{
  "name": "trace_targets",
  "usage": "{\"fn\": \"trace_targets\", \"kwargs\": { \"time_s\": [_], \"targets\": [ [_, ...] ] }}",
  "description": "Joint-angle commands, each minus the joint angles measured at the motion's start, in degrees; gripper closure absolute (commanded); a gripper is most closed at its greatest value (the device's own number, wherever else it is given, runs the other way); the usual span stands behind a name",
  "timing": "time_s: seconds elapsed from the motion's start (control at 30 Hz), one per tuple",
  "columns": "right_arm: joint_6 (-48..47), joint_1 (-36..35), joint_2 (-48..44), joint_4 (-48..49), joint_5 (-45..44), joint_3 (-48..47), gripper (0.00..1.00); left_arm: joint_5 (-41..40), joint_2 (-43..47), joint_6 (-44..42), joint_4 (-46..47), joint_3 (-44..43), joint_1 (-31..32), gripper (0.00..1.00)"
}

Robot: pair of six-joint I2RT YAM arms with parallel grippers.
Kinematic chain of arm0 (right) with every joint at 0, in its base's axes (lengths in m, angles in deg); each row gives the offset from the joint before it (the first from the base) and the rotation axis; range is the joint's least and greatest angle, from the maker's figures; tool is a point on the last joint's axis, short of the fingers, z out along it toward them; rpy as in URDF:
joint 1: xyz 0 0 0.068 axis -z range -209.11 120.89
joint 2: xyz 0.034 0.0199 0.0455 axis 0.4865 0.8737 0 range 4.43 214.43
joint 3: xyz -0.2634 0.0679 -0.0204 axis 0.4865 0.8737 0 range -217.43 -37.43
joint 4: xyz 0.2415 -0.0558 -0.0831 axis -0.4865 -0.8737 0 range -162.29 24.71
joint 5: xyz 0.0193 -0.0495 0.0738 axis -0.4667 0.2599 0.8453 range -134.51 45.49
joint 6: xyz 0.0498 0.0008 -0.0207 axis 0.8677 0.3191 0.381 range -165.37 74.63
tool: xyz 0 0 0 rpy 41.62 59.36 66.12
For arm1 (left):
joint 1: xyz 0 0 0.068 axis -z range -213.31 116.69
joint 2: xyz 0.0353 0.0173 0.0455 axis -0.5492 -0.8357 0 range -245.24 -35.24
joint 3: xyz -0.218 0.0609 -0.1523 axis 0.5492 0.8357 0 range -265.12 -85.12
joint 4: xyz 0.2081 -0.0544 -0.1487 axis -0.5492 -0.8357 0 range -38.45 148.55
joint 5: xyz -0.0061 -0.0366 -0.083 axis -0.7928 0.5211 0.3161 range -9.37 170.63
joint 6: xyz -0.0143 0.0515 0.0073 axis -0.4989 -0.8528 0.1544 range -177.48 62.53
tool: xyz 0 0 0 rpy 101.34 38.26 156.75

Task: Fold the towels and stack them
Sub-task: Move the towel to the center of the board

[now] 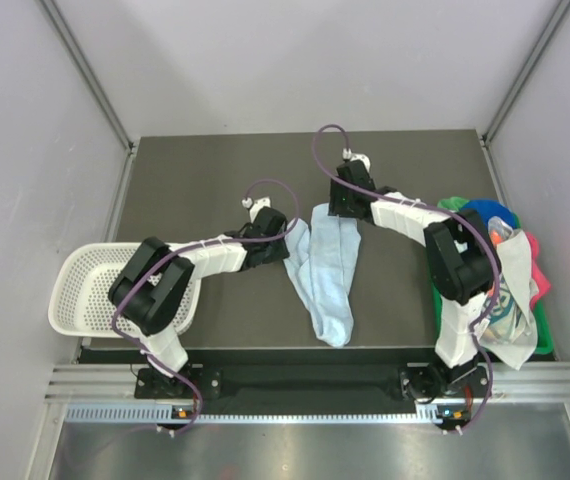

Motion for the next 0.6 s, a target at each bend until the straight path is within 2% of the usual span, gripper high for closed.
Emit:
{"fn": "trace_targets", "kwargs": {
  "time_s": [0.0, 0.07, 0.1, 0.17, 0.2, 0.3, 0.33, 0.43, 0.57],
  "targets": [
    [-1.22, 0.11, 2.11, 1.93, 0.90, -3.84, 0.49, -1.50, 0.67, 1.04, 1.27, 2.00, 0.33, 0.68],
    [-1.31, 0.28, 3.07, 1.67, 1.07, -4.37, 0.50, -1.58, 1.37, 1.30, 1.44, 2.80, 0.33, 0.75],
    [-1.22, 0.37, 3.16, 2.10, 1.33, -4.46, 0.51, -1.58, 2.50, 1.21, 1.71, 3.24, 0.25, 0.83],
    [-0.96, 0.37, 3.08, 2.81, 1.86, -4.28, 0.55, -1.84, 3.74, 1.56, 1.71, 4.73, 0.25, 0.91],
    [-0.78, 0.37, 3.16, 2.90, 2.21, -4.54, 0.57, -1.85, 5.31, 1.65, 1.79, 5.17, 0.33, 0.99],
    [-0.34, 0.28, 4.57, 1.94, 3.97, -6.65, 0.75, -2.02, 9.53, 2.09, 1.18, 7.45, 0.33, 1.00],
    [-0.26, 0.37, 4.66, 1.50, 4.41, -7.00, 0.87, -2.37, 10.85, 2.35, 0.05, 8.07, 0.33, 1.00],
    [0.19, 0.28, 4.13, 1.05, 4.68, -7.88, 1.00, -4.22, 17.44, 2.62, -4.24, 9.83, 0.33, 1.00],
    [0.27, 0.37, 4.48, -2.71, 4.50, -12.88, 1.00, -6.15, 29.10, 1.92, -10.92, 10.71, 0.33, 1.00]
  ]
}}
